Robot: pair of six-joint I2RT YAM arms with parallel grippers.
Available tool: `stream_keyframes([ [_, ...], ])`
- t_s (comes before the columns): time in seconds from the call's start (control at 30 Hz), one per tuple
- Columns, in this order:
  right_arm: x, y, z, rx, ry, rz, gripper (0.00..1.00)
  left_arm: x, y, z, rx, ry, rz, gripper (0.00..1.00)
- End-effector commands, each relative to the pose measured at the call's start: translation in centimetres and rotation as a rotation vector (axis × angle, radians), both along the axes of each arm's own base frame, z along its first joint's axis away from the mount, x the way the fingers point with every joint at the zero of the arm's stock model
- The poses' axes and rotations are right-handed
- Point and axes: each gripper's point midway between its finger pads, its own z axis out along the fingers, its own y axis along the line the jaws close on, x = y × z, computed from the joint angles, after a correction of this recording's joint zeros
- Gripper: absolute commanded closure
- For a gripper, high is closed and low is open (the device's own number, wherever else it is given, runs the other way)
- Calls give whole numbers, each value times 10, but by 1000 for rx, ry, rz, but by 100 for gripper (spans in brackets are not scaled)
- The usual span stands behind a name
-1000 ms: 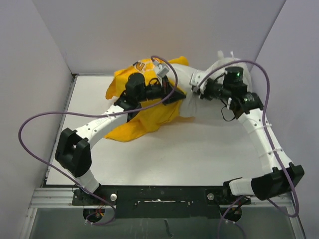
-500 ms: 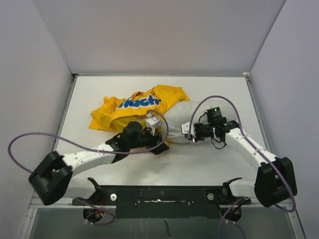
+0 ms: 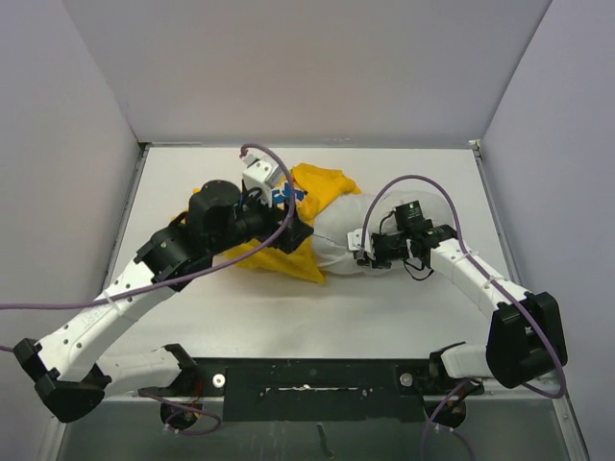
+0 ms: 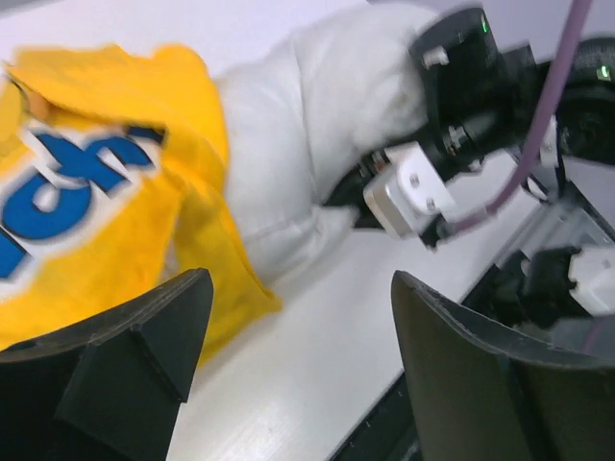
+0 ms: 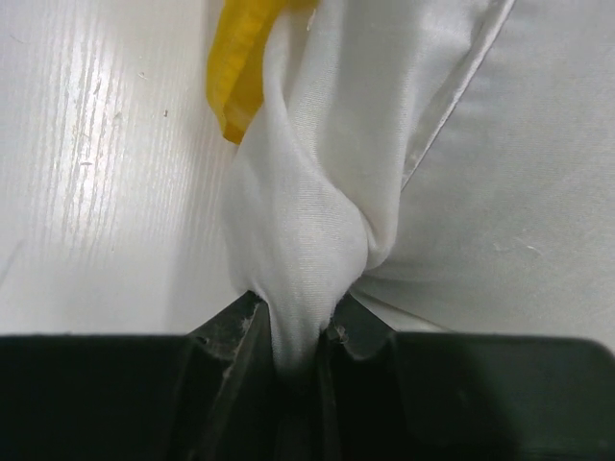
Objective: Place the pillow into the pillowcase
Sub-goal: Stuff the pillow into the pillowcase.
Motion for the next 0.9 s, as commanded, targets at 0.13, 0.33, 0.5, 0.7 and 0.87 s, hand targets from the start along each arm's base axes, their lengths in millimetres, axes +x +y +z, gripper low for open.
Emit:
stream_keyframes([
  [0.13, -17, 13, 7, 64, 102, 29, 100, 82, 13, 0, 417, -15, 133, 14],
  [0.33, -18, 13, 8, 66, 102, 32, 100, 118, -4, -27, 379, 98, 52, 20],
  [0.5, -20, 14, 7, 71, 112, 37, 100, 114, -39, -39, 223, 194, -104, 40],
  [0.7, -20, 14, 6, 71, 117, 38, 100, 112, -57, -47, 154, 254, -170, 55],
  [0.87, -21, 15, 6, 74, 124, 40, 100, 113, -64, -56, 144, 283, -192, 58],
])
